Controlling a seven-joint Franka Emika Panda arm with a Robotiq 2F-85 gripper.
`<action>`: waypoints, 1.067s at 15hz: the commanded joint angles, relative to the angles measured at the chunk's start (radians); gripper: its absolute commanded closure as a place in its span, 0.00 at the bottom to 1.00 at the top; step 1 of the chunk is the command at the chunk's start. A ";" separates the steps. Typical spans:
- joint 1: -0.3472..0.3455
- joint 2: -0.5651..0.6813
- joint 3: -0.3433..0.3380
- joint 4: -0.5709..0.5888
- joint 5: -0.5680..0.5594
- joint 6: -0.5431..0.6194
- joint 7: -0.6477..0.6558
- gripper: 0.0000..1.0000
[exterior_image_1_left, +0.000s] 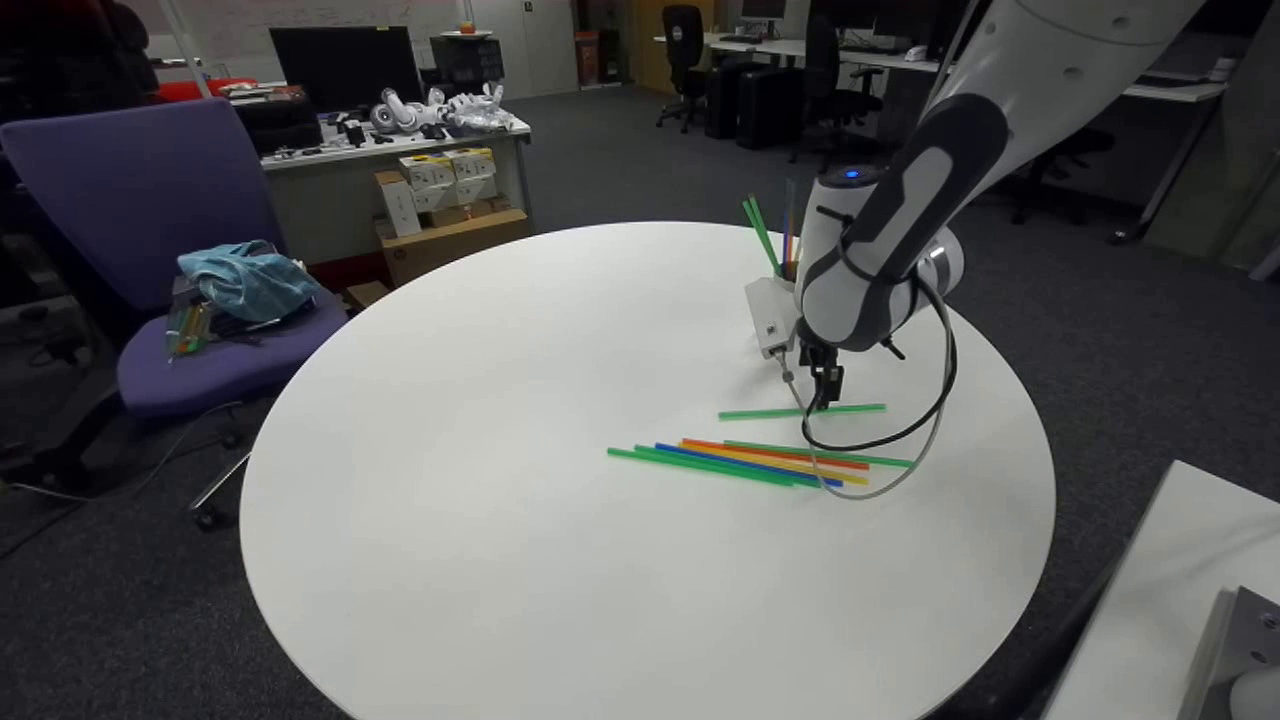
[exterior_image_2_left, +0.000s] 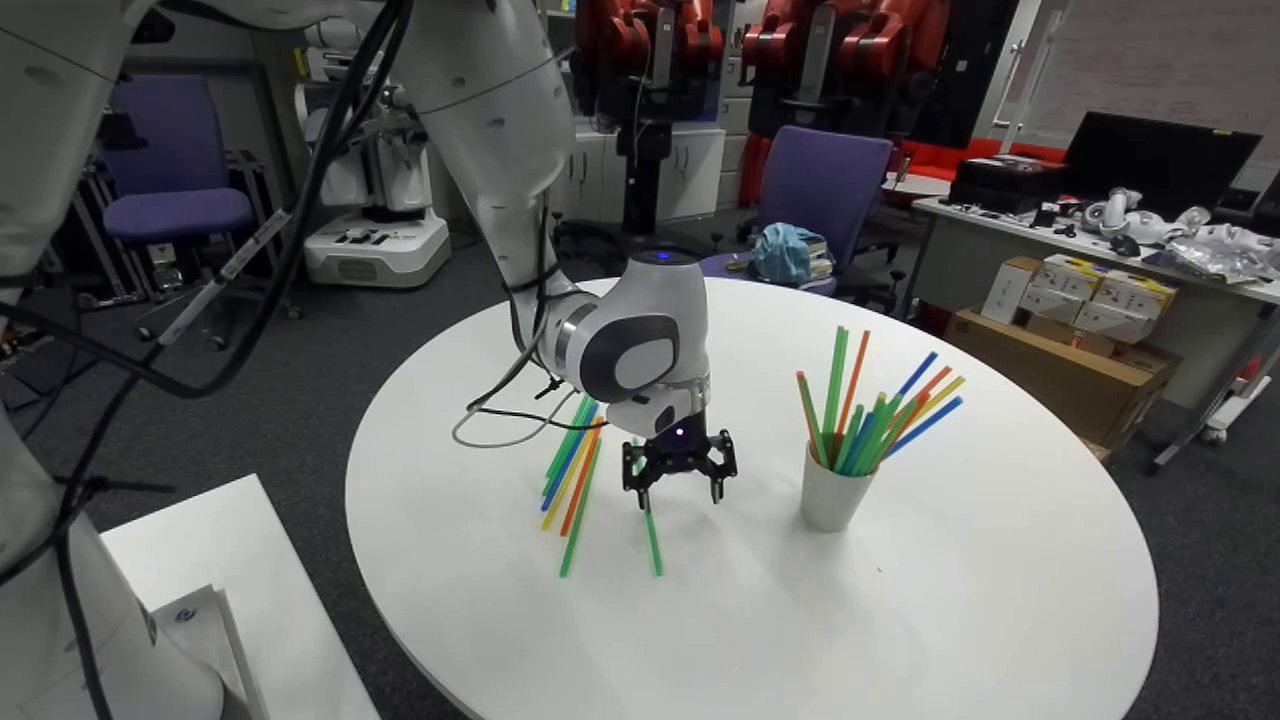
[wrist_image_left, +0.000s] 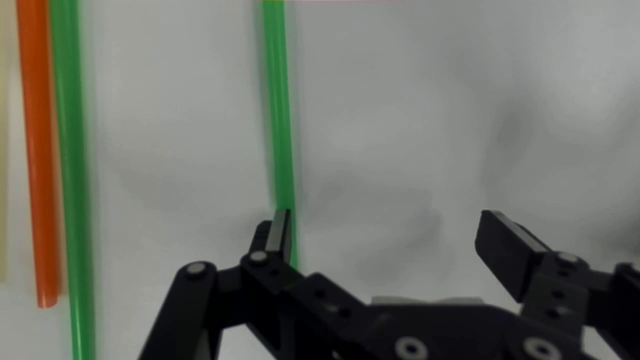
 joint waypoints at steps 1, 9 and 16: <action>-0.008 -0.017 0.001 -0.036 0.048 0.023 -0.064 0.00; -0.018 -0.038 0.069 -0.046 0.132 -0.038 -0.127 0.00; 0.025 -0.033 0.008 -0.045 0.150 0.022 -0.088 0.00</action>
